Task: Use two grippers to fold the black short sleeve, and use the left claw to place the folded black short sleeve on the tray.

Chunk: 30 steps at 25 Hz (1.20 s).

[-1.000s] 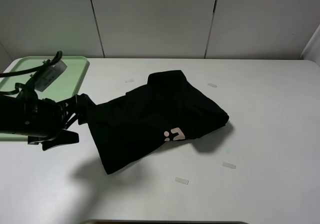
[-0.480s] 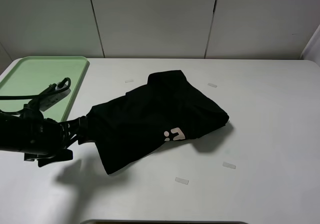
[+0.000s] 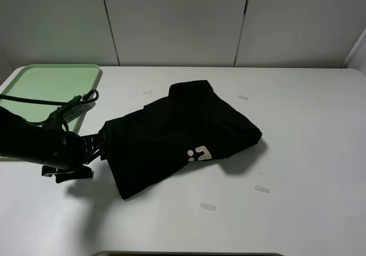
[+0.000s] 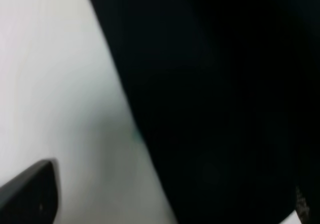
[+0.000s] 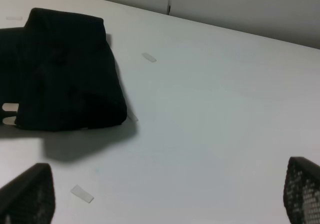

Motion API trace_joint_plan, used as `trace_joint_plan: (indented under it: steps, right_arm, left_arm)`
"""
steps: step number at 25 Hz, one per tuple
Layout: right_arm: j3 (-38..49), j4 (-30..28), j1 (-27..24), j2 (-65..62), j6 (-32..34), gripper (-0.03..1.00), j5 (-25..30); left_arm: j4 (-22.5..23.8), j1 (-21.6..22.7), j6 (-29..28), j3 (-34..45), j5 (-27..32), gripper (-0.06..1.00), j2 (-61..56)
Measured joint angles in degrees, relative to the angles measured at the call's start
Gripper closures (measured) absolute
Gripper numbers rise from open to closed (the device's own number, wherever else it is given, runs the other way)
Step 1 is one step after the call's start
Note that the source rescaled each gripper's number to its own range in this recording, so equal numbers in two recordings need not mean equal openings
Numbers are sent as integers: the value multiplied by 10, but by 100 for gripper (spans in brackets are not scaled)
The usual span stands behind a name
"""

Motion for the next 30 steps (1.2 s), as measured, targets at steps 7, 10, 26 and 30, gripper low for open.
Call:
trace_joint_plan:
  steps: [7,10,26,30]
  right_arm:
    - [0,0,0,0,0,-3,0]
    - [0,0,0,0,0,-3,0]
    - [0,0,0,0,0,-3,0]
    - [0,0,0,0,0,-3,0]
  left_arm:
    - [-1,0,0,-54,11,3,47]
    - [-5,-6,0,-79,40,4,77]
    - [-4,-40,0,-122,92,94,155]
    - [43,-25,-4,-121,115,94,153]
